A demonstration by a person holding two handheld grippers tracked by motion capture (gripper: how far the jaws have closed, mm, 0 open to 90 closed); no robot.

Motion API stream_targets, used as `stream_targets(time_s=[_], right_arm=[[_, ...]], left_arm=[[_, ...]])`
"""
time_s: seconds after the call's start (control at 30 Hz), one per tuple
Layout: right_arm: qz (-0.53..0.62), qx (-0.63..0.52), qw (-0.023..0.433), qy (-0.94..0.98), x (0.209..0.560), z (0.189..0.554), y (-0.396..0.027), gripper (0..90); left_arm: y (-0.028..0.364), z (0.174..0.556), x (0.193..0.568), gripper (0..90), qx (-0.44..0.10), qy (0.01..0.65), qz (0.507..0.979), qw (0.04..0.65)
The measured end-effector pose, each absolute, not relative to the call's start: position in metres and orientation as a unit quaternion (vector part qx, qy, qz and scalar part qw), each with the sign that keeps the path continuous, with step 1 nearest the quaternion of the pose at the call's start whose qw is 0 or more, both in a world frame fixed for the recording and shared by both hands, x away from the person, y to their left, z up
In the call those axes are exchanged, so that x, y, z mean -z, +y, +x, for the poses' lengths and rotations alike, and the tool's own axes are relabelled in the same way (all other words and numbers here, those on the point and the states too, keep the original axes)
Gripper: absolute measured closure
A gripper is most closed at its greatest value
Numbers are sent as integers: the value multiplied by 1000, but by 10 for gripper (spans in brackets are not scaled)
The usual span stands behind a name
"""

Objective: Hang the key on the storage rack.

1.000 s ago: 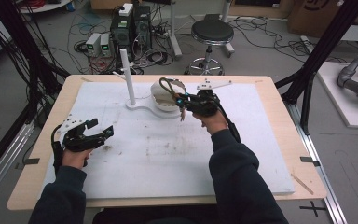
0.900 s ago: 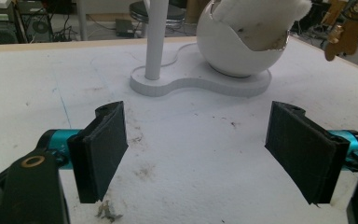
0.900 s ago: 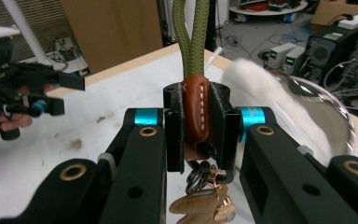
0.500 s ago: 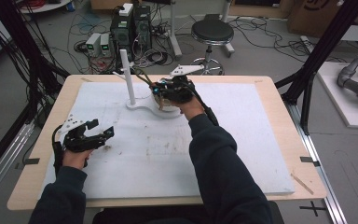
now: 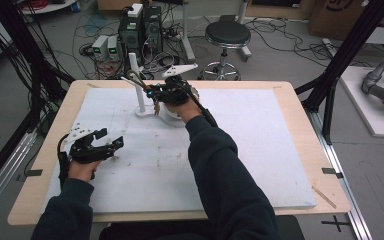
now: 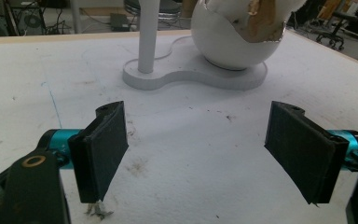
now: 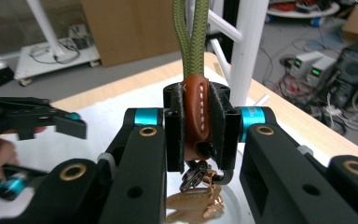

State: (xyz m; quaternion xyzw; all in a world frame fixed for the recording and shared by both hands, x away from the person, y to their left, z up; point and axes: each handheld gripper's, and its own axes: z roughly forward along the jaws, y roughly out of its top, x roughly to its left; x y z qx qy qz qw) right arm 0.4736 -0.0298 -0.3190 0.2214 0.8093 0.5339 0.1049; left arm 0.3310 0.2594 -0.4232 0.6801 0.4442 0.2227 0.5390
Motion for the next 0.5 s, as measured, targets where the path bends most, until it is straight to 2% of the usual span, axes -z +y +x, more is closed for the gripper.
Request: stream_targets(time_s=[0.33,0.5], right_arm=[[261,-492,133,820,328,487,-15,783],[266,-481,127,826,330,489,-16,760]], left_arm=[[260,331,423,209,-221,445,681,537],[262,331,424,209,-220,447,677,542]])
